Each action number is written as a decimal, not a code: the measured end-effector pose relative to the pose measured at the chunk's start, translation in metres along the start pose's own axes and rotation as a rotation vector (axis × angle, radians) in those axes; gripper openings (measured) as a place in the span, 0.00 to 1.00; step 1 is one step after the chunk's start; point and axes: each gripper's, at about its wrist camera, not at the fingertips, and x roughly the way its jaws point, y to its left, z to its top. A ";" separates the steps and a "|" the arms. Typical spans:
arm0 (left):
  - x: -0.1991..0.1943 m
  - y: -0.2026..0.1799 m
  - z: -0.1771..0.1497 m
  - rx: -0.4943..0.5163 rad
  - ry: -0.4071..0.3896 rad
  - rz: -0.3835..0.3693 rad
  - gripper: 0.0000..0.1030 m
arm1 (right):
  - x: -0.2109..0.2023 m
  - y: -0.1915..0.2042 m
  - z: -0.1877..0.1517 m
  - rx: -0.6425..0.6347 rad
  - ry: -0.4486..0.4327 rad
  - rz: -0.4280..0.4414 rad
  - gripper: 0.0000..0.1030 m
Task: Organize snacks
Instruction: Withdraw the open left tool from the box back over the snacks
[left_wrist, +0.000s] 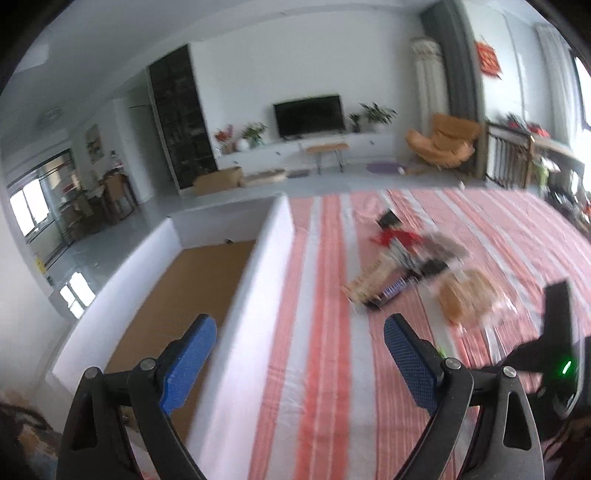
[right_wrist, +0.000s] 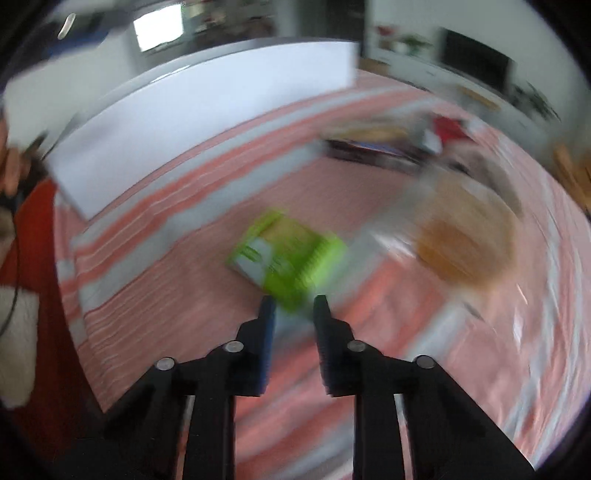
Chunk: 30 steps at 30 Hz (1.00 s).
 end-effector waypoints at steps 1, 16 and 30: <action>0.003 -0.005 0.000 0.018 0.015 -0.009 0.89 | -0.005 -0.007 -0.006 0.029 -0.004 -0.020 0.20; 0.068 -0.058 -0.047 0.110 0.361 -0.311 0.89 | -0.056 -0.068 -0.052 0.242 -0.100 -0.320 0.63; 0.072 -0.107 -0.057 0.314 0.415 -0.382 0.89 | -0.047 -0.087 -0.057 0.326 -0.065 -0.298 0.79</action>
